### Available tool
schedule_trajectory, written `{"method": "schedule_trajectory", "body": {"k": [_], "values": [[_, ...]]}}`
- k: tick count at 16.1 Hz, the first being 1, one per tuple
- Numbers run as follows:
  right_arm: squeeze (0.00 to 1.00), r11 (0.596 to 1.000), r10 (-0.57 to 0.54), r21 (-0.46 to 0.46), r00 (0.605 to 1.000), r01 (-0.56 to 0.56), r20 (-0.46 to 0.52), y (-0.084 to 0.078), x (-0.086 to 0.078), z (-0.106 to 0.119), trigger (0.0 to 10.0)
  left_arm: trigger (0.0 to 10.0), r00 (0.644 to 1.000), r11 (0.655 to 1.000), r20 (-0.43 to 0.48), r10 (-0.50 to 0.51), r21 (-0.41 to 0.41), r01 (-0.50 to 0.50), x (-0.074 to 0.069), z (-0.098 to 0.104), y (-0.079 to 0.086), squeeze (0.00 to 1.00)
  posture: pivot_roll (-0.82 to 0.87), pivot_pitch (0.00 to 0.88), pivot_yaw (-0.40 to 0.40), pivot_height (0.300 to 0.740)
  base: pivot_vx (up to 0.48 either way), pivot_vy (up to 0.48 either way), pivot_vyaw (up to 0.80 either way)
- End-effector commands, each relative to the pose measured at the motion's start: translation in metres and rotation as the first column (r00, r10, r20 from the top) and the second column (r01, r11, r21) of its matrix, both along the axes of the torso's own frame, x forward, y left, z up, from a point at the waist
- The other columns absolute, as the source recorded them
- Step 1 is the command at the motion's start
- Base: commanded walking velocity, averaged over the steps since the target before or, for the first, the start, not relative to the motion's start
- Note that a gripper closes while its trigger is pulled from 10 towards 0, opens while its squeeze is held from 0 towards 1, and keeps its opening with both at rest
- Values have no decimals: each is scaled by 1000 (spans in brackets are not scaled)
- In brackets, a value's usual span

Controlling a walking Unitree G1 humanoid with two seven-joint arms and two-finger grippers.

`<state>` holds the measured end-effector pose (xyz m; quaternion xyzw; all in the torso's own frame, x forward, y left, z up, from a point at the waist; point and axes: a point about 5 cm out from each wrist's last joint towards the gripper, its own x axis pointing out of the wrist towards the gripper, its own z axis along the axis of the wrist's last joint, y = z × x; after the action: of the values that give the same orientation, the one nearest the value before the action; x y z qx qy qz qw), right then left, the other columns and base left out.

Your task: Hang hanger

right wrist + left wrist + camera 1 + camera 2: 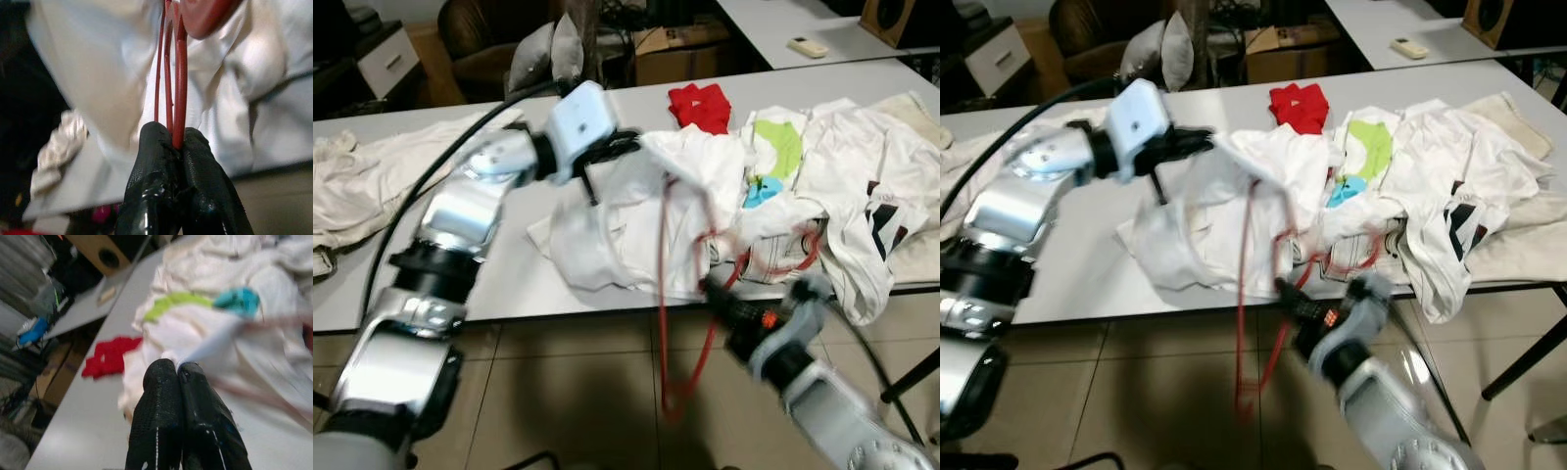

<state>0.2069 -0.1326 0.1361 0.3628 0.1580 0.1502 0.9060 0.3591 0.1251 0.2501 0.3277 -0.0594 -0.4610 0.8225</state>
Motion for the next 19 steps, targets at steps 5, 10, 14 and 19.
{"method": "schedule_trajectory", "body": {"k": [5, 10, 14, 19], "values": [[0, 978, -171, 136, 982, 160, 78, 13, 42, 19, 10000, 0, 976, 991, -188, -108, 54, 120, -15, -32, -8, 0, -18, 0, 156, 740, 0, 0, 0], [0, 924, -247, 309, 968, 226, 30, 34, 80, 25, 10000, 0, 935, 981, -298, -190, -24, 192, -18, -34, -15, 0, 15, 0, 164, 740, 0, 0, 0], [0, 835, -261, 499, 965, 233, -15, 46, 90, 31, 10000, 0, 947, 987, -285, -148, 23, 161, -12, -40, -13, 0, 21, 0, 181, 740, 0, 0, 0], [0, 841, -250, 495, 968, 217, -1, 57, 102, 35, 10000, 0, 891, 954, -347, -291, -170, 245, -20, -20, -30, 0, 28, 0, 183, 740, 0, 0, 0]]}}
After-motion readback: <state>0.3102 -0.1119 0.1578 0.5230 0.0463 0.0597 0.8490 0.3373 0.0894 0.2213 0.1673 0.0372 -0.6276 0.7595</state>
